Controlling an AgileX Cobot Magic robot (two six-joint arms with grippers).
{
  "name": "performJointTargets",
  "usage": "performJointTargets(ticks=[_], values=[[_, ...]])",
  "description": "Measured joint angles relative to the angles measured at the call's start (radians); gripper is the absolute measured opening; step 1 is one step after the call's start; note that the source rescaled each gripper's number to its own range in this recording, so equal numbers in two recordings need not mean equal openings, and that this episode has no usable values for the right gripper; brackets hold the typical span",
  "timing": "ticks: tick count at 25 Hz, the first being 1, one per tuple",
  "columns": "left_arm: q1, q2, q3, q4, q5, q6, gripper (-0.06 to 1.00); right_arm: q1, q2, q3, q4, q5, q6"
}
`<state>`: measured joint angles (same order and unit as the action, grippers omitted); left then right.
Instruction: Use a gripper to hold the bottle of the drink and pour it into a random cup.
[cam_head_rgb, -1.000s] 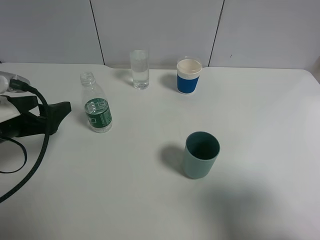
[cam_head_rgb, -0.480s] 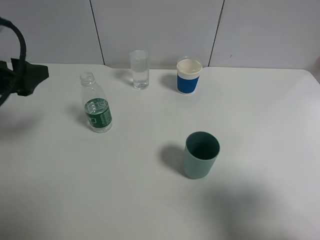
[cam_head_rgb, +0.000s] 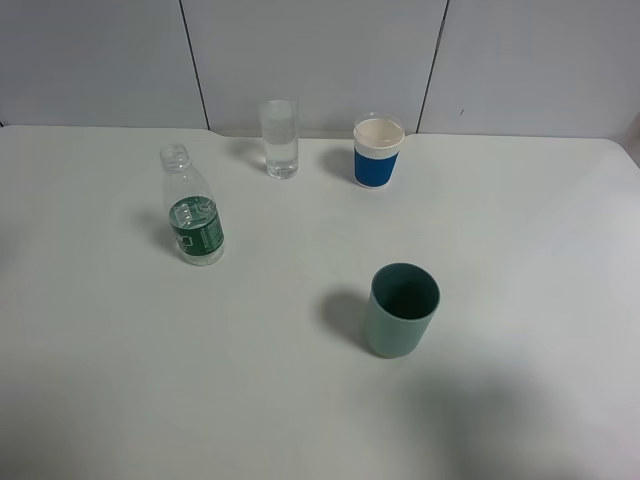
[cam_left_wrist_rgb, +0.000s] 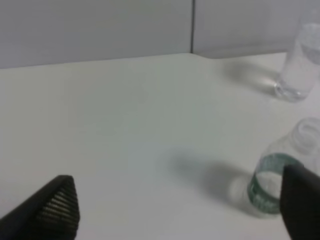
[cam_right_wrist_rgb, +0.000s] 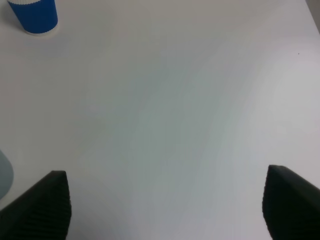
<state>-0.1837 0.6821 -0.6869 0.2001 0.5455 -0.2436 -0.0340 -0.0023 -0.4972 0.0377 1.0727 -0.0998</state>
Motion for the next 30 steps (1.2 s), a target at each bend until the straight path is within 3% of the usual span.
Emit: performJointTargets(ticks=[14, 18, 26, 30], values=[[0.0, -0.335, -0.024, -0.003, 0.428, 0.0, 0.59, 0.0, 0.0, 0.0, 0.0, 0.0, 0.0], [0.012, -0.376, -0.024, -0.003, 0.484, -0.004, 0.59, 0.0, 0.0, 0.0, 0.0, 0.0, 0.0], [0.155, -0.443, -0.024, -0.011, 0.526, -0.005, 0.59, 0.0, 0.0, 0.0, 0.0, 0.0, 0.0], [0.163, -0.489, -0.021, -0.021, 0.529, -0.005, 0.59, 0.0, 0.0, 0.0, 0.0, 0.0, 0.0]])
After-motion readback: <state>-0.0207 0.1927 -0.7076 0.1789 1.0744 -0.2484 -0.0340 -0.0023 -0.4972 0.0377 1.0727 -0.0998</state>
